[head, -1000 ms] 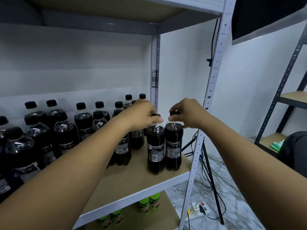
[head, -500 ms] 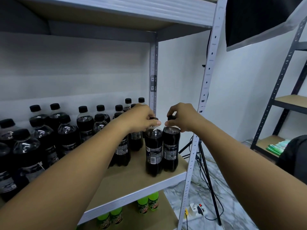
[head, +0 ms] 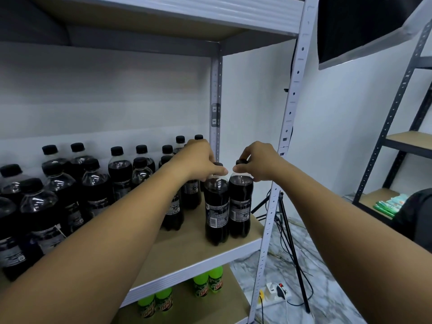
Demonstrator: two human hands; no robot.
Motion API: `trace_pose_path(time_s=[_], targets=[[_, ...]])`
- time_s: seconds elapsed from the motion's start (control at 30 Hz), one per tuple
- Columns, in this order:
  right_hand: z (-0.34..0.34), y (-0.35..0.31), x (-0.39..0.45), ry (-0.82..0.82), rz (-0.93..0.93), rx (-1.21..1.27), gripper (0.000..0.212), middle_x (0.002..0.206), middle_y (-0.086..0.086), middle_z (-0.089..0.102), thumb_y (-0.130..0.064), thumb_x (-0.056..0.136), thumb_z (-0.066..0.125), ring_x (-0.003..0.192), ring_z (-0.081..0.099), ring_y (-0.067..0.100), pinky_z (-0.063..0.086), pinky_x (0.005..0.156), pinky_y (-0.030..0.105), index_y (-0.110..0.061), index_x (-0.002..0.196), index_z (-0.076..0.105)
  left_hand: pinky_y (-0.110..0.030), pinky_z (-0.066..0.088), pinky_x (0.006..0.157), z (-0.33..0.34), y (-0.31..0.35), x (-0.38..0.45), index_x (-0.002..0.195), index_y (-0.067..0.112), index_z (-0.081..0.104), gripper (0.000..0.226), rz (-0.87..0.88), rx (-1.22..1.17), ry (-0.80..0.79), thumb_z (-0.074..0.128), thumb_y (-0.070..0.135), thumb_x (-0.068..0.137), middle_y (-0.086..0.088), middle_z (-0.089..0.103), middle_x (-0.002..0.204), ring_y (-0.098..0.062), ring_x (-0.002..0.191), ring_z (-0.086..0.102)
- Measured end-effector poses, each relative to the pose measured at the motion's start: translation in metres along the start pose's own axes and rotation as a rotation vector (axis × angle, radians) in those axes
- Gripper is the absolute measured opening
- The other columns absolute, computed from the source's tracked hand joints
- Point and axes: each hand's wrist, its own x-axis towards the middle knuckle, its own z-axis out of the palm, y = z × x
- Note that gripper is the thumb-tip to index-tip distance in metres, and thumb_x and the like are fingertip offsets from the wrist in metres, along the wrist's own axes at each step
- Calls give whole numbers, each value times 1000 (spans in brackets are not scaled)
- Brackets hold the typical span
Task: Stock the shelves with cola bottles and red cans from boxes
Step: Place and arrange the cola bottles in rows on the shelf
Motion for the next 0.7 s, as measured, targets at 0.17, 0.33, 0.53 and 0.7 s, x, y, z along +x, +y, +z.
trace_pose_path(time_s=[0.17,0.33,0.53,0.7], targets=[[-7,3,4,-91,-27,2,28,104,11,73,-27,88,78,85,72,33,64,71,41,-12,112,73,-45,63,84,-7,-3,0,82,19,80,31,8,-58,-79,85,49,77,0,77,75,-19,78,75],[-6,-4,1,-12,17,-69,51,88,18,74,-50,89,72,69,75,31,63,71,39,0,99,72,-35,64,74,-3,10,-3,71,7,77,54,-43,29,67,86,61,71,-4,74,61,-17,61,72],[-6,-3,7,-105,-44,-22,35,91,16,74,-35,94,71,76,75,30,64,72,45,-1,100,74,-39,63,83,-15,9,-2,80,15,80,25,-13,-10,-52,90,37,76,-2,77,71,-13,66,76],[-6,0,5,-185,-124,131,21,108,12,72,-16,99,64,104,69,31,62,85,45,-4,115,71,-24,62,85,-27,0,-5,104,14,81,26,-6,-110,-118,89,20,79,1,79,92,-9,78,77]])
